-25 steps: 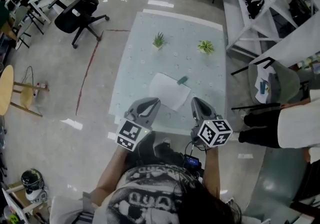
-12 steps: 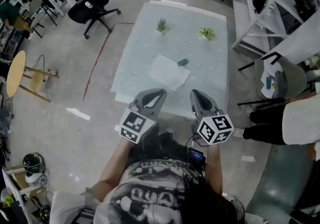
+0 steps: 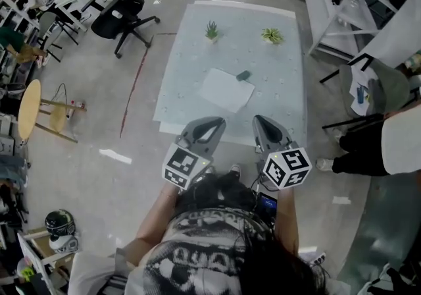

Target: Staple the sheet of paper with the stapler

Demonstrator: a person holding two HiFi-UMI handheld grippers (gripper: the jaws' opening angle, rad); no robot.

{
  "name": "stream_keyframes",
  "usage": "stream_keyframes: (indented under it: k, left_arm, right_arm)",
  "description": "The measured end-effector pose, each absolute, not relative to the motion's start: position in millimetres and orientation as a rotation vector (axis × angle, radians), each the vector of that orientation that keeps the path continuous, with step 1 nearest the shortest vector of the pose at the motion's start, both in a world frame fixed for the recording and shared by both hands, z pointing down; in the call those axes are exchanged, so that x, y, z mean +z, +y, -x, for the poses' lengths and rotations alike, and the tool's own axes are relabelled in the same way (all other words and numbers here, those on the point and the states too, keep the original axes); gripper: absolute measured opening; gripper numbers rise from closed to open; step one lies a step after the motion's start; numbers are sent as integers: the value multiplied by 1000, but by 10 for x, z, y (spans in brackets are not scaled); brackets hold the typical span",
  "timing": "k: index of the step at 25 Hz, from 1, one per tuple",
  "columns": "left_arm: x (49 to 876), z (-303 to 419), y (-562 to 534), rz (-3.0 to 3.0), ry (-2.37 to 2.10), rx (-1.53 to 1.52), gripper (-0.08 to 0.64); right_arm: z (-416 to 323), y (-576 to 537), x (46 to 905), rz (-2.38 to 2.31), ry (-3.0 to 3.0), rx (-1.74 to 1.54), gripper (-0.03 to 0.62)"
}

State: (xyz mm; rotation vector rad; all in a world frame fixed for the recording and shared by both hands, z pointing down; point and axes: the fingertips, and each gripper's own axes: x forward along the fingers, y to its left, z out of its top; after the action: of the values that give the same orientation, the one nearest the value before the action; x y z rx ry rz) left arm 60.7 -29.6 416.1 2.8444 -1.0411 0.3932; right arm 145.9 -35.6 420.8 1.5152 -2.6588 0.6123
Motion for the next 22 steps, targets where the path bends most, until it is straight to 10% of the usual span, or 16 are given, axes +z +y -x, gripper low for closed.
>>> stream_keyframes:
  k: [22]
  left_arm:
    - [4039, -236, -125, -2910, -954, 321, 12]
  right_arm:
    - [-925, -206, 4112, -1560, -2610, 530, -9]
